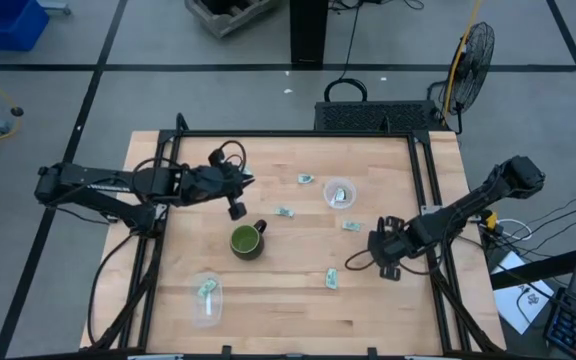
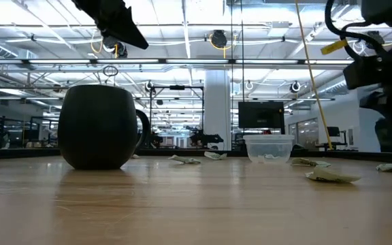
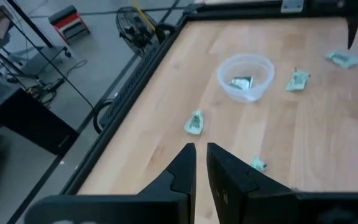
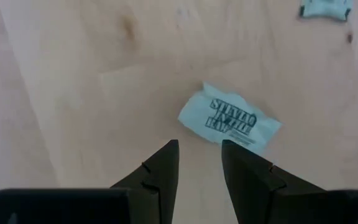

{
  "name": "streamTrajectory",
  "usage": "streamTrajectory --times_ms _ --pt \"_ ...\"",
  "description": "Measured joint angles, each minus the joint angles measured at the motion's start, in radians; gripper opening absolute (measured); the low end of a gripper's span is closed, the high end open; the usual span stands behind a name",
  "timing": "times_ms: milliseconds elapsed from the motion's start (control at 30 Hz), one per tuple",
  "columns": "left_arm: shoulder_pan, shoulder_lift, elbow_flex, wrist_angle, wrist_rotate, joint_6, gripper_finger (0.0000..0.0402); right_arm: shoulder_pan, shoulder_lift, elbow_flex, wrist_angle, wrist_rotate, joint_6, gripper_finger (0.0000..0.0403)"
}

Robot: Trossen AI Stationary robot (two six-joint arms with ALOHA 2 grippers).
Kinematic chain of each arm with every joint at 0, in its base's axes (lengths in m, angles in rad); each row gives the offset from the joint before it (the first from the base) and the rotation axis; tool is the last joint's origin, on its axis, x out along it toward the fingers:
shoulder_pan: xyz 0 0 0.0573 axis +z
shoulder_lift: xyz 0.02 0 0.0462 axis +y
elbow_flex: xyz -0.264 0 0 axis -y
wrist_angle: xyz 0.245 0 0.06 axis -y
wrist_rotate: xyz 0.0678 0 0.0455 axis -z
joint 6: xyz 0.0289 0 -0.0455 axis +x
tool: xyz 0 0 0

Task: Pick and place Stevia / Truvia into bins
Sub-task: Put the white stevia packet into the circle transparent container

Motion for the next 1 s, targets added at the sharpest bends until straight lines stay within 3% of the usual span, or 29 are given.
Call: streamTrajectory --times_ms 133,467,733,867,1000 --pt "0.0 0.001 0.0 -0.001 0.0 -0.001 0.0047 -0.012 0.0 0.0 0.004 0.055 -0.02 0.0114" --pt "0.0 0.0 0.0 -0.001 0.0 -0.003 0.0047 -0.027 0.0 0.0 0.004 0.046 -0.12 0.0116" --pt "0.0 0.001 0.0 -0.007 0.001 0.033 0.0047 -0.06 0.0 0.0 0.028 0.008 -0.203 0.0156" --pt "0.01 0.001 0.0 -0.008 0.001 0.079 0.0047 -0.07 0.0 0.0 0.063 0.033 -0.337 0.0159" --pt "0.023 0.001 0.0 -0.035 0.0 0.067 0.0047 -0.075 0.0 0.0 0.064 0.049 -0.354 0.016"
